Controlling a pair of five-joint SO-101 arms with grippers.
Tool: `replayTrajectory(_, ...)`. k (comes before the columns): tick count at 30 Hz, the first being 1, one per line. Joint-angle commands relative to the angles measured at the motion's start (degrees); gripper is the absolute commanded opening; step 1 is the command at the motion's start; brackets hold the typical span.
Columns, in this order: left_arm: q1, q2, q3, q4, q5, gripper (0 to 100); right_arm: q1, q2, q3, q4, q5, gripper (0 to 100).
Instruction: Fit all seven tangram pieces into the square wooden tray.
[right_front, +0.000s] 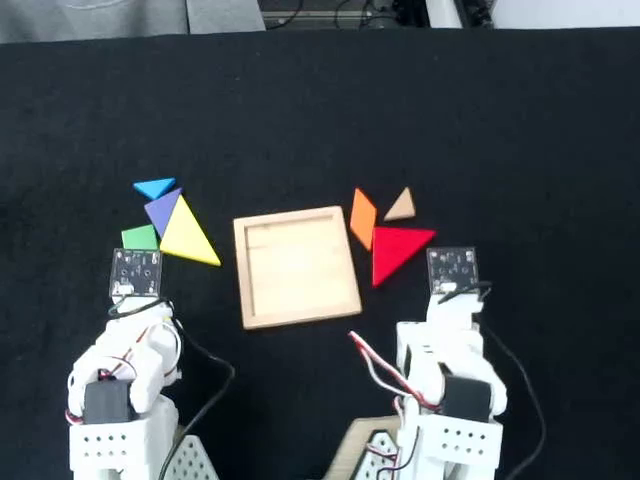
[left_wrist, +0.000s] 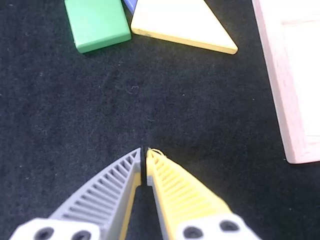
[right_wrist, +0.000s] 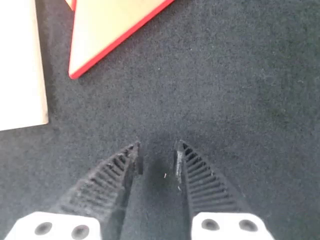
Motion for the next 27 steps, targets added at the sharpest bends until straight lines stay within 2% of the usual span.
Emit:
replayTrajectory(1,0.57,-0.26,1.01,-0.09,-0.18,3,0.70,-5.23,-0.13,-0.18,-0.35,11.8)
replayTrajectory(3,0.57,-0.26,1.01,-0.62,-0.18,3,0.70,-5.23,-0.13,-0.18,-0.35,11.8)
replayTrajectory(9,0.57,0.00,1.01,-11.96,-0.18,3,0.70,-5.23,-0.13,-0.26,-0.35,11.8)
replayTrajectory(13,0.57,-0.18,1.01,-9.05,-0.18,3,0.62,-5.23,-0.13,-2.02,-0.35,11.8)
replayTrajectory(17,0.57,-0.18,1.01,-8.70,-0.18,3,0.70,-5.14,-0.13,-11.16,-0.35,11.8)
replayTrajectory(22,0.57,-0.18,1.01,-8.70,-0.18,3,0.70,-5.14,-0.13,-5.71,-0.35,11.8)
replayTrajectory(27,0.57,-0.18,1.01,-8.62,-0.18,3,0.70,-5.23,-0.13,-4.84,-0.35,11.8)
